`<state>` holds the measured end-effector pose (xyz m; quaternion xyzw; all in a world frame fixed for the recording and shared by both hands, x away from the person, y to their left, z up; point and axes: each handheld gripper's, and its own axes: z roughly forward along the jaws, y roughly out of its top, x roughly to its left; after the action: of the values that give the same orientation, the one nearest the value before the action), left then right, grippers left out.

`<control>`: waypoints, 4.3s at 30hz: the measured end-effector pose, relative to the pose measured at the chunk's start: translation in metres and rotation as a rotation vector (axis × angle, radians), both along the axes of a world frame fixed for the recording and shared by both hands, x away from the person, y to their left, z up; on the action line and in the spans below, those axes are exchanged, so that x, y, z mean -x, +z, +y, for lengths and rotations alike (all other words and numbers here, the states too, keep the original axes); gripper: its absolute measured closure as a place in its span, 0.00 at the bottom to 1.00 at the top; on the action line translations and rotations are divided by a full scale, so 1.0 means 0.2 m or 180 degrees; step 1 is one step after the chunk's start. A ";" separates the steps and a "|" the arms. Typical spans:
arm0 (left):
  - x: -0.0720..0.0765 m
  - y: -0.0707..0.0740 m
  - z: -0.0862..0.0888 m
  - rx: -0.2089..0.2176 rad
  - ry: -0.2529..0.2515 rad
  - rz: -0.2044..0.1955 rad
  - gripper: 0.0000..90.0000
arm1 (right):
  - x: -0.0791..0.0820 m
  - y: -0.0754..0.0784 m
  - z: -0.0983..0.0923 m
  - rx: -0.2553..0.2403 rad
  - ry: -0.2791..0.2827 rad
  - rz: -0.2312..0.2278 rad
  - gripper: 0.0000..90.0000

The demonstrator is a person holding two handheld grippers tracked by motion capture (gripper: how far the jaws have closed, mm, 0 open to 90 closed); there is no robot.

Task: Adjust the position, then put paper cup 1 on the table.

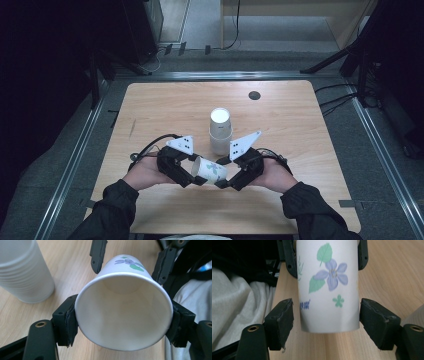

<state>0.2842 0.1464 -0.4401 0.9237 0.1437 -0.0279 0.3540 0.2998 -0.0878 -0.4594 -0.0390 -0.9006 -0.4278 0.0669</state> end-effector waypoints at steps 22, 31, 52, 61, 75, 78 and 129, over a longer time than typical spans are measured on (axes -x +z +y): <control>0.04 -0.05 -0.10 -0.0462 -0.0187 -0.0114 0.26 | 0.03 -0.11 0.11 0.0306 0.0196 -0.0100 0.38; 0.00 -0.03 -0.04 -0.0072 0.0012 -0.0033 0.15 | 0.00 -0.06 0.06 0.0146 0.0091 -0.0112 0.38; -0.02 -0.02 0.02 0.0784 0.0294 0.0126 0.16 | -0.03 0.03 0.00 -0.0414 -0.0132 -0.0024 0.38; -0.02 -0.02 0.02 0.0989 0.0338 0.0214 0.17 | -0.02 0.02 0.00 -0.0411 -0.0135 -0.0032 0.38; -0.02 -0.01 0.01 0.1179 0.0383 0.0238 0.24 | -0.02 0.01 0.02 -0.0418 -0.0112 0.0041 0.38; -0.02 -0.01 0.01 0.1168 0.0381 0.0228 0.25 | -0.02 0.01 0.02 -0.0416 -0.0121 0.0045 0.39; -0.17 0.00 0.33 0.0598 0.1031 -0.0046 0.28 | -0.12 -0.08 -0.13 -0.0094 -0.1068 -0.0317 0.25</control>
<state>0.3179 0.2130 -0.4406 0.8515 0.2848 0.0228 0.4396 0.3228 -0.1142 -0.4744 -0.1665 -0.8772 -0.4475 -0.0496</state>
